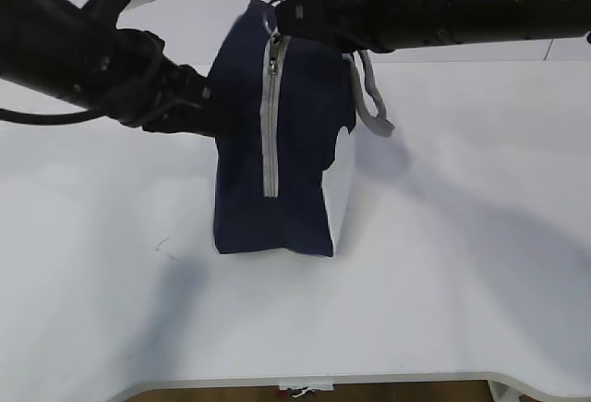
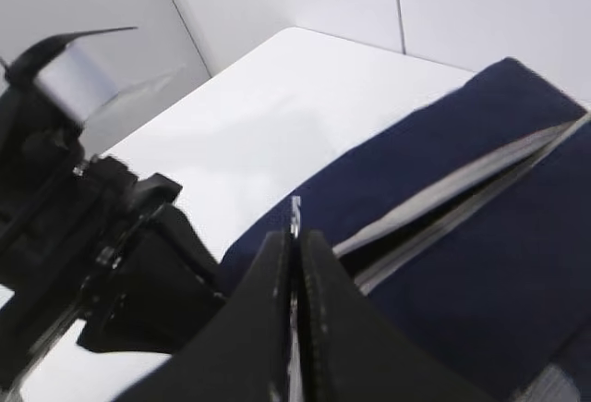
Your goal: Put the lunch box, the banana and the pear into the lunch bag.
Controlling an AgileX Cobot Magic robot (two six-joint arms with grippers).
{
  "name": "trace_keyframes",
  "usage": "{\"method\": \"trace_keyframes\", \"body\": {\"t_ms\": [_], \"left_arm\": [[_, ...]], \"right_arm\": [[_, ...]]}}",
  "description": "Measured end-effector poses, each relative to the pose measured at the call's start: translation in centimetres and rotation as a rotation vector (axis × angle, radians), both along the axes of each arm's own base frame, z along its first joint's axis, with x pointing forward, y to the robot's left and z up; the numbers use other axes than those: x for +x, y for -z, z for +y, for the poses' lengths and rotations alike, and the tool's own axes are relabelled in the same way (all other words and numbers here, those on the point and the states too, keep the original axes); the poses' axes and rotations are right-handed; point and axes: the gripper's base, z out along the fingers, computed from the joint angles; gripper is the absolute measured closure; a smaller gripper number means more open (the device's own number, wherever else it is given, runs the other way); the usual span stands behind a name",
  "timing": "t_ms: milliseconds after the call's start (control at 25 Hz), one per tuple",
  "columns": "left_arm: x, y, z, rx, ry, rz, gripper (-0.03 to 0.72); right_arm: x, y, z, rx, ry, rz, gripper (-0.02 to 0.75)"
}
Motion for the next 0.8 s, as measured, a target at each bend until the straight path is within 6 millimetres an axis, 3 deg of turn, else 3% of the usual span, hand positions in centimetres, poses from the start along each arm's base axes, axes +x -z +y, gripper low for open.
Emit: {"method": "trace_keyframes", "body": {"t_ms": [360, 800], "left_arm": [[-1.0, 1.0, 0.7, 0.201, 0.201, -0.032, 0.691], [-2.6, -0.9, 1.4, 0.254, 0.283, -0.067, 0.692]], "right_arm": [[0.7, 0.1, 0.0, -0.077, 0.026, -0.050, 0.724], [5.8, 0.1, 1.5, -0.158, 0.082, -0.140, 0.724]]}}
